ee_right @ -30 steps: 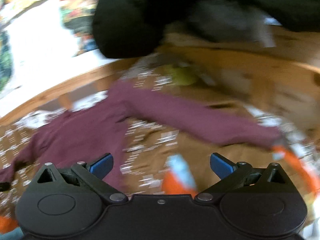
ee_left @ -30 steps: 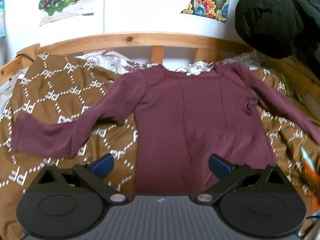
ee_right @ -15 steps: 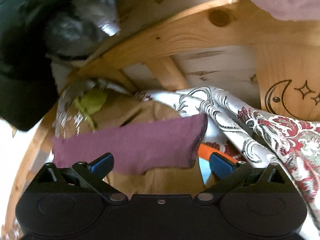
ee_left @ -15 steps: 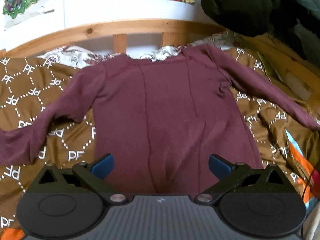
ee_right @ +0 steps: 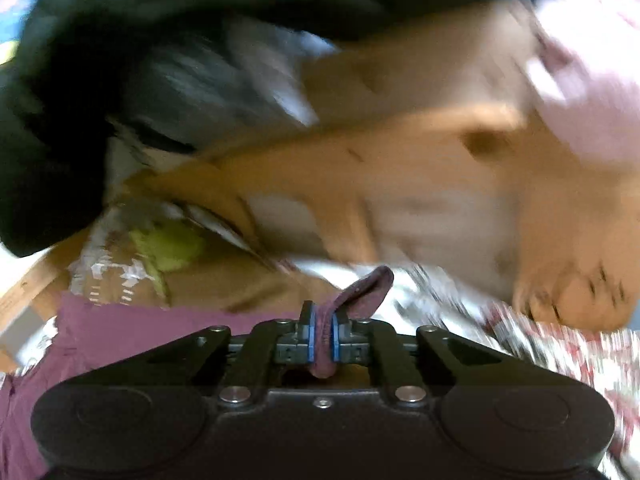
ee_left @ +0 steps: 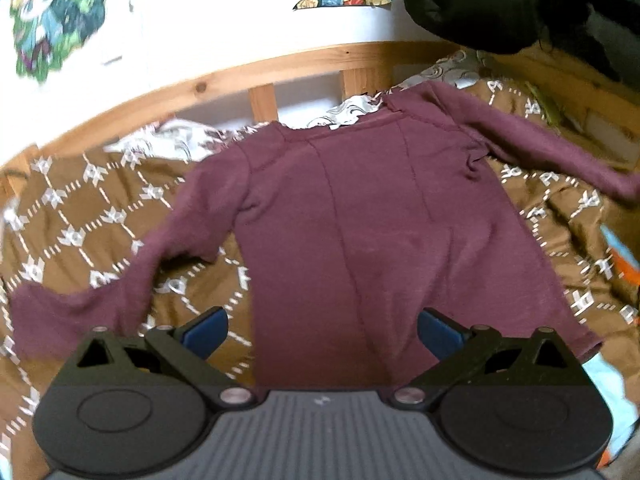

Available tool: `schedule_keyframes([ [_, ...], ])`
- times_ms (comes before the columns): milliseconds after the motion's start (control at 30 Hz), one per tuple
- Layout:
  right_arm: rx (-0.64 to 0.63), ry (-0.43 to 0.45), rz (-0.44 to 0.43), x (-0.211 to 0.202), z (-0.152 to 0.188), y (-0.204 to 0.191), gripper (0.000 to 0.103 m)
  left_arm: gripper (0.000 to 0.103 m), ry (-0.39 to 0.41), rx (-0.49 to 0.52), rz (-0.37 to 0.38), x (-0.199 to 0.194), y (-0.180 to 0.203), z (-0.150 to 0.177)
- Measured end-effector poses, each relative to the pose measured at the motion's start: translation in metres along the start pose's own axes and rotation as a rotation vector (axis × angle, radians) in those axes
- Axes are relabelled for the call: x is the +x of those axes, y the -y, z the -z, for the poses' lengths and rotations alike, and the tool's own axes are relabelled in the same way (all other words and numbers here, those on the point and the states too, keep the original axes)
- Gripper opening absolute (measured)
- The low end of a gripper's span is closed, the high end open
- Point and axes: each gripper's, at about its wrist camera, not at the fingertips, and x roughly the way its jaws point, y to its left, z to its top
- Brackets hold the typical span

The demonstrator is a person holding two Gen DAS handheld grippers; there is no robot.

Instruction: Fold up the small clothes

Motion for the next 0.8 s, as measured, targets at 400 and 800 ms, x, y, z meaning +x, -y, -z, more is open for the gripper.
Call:
schedule_keyframes([
  [400, -0.722, 0.299, -0.626, -0.039, 0.018, -0.218, 0.003, 0.103, 0.015, -0.189, -0.145, 0.007, -0.050, -0.007],
  [800, -1.064, 0.097, -1.057, -0.079, 0.164, -0.304, 0.000, 0.103, -0.067, -0.327, -0.319, 0.010, -0.114, 0.020],
])
